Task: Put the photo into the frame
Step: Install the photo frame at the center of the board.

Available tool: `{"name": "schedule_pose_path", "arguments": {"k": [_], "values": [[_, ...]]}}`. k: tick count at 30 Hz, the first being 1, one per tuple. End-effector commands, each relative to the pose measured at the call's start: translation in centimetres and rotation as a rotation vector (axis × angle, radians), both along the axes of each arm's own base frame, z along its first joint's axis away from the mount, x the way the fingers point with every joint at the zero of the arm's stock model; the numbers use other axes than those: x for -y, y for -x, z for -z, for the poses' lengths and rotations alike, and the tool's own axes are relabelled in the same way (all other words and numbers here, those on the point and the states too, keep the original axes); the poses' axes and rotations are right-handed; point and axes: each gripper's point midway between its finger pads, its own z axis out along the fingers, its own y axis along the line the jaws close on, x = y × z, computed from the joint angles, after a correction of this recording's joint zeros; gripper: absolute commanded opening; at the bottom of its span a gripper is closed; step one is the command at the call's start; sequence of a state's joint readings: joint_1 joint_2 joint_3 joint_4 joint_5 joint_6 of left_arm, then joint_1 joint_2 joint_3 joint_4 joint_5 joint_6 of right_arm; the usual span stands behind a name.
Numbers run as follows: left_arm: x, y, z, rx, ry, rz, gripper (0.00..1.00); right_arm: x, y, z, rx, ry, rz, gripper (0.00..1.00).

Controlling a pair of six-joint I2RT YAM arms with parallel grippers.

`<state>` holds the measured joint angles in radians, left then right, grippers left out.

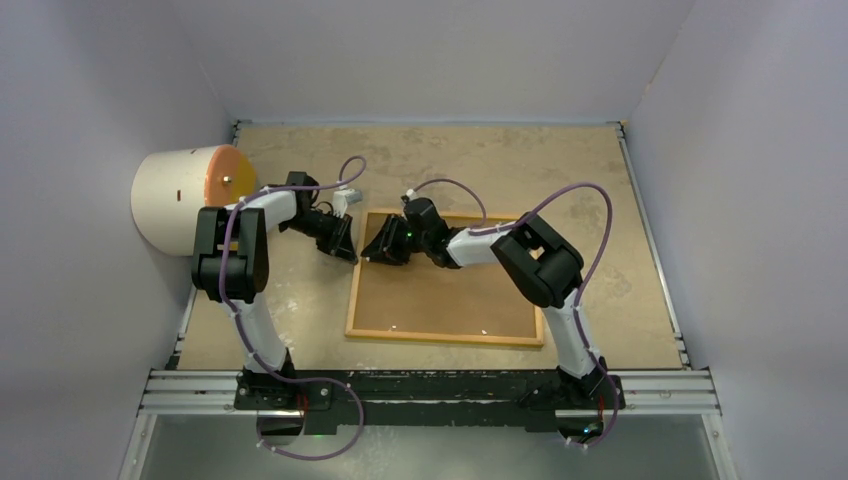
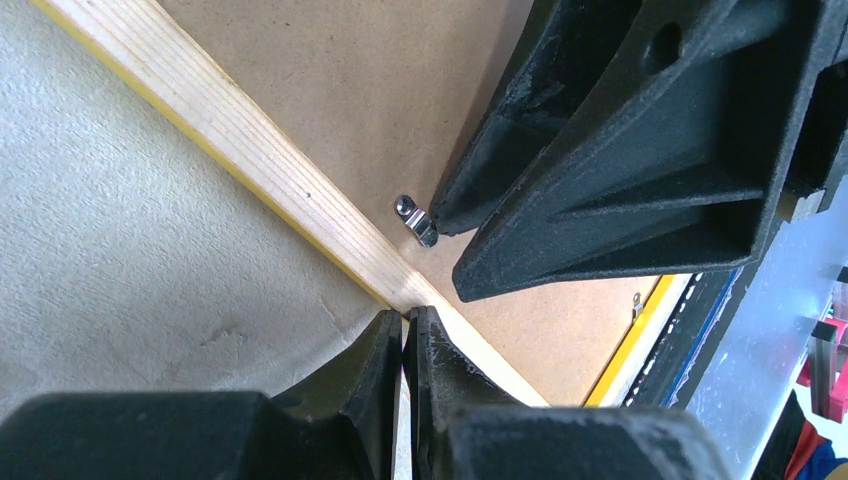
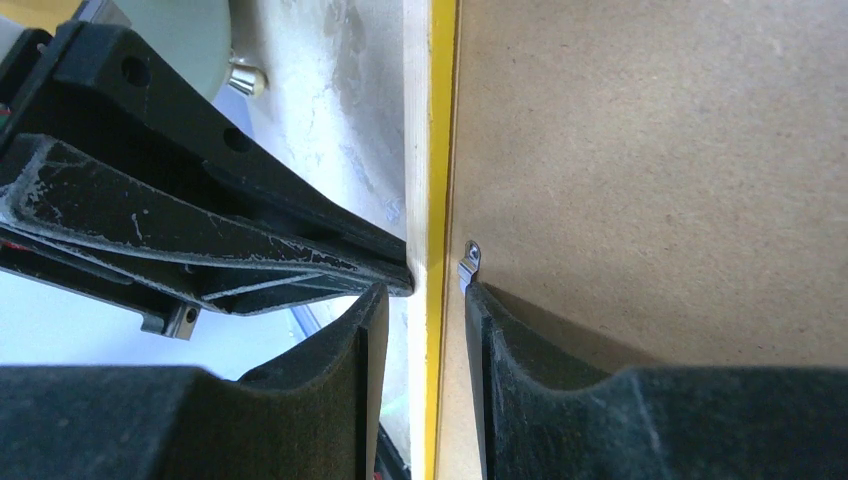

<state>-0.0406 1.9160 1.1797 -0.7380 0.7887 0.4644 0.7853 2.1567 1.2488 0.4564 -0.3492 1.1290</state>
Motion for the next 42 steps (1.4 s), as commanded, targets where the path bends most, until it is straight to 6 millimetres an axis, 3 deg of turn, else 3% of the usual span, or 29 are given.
{"name": "schedule_pose_path", "arguments": {"k": [1, 11, 29, 37, 42], "values": [[-1.0, -0.8, 1.7, 0.083, -0.088, 0.046, 0.0, 0.7, -0.5, 1.8, -0.061, 0.028, 0.119, 0.37], [-0.9, -0.8, 1.7, 0.083, -0.083, 0.05, 0.0, 0.1, 0.1, 2.1, -0.118, -0.011, 0.15, 0.38], [-0.8, -0.4, 1.8, 0.078, -0.078, 0.056, 0.0, -0.4, -0.9, 2.4, -0.128, -0.02, 0.327, 0.38], [-0.9, -0.4, 1.7, 0.081, -0.084, 0.061, 0.0, -0.1, -0.5, 1.3, -0.099, -0.027, 0.304, 0.38], [-1.2, -0.7, 1.2, 0.093, -0.09, 0.061, 0.0, 1.5, 0.4, -0.6, -0.038, 0.021, 0.267, 0.42]]}}
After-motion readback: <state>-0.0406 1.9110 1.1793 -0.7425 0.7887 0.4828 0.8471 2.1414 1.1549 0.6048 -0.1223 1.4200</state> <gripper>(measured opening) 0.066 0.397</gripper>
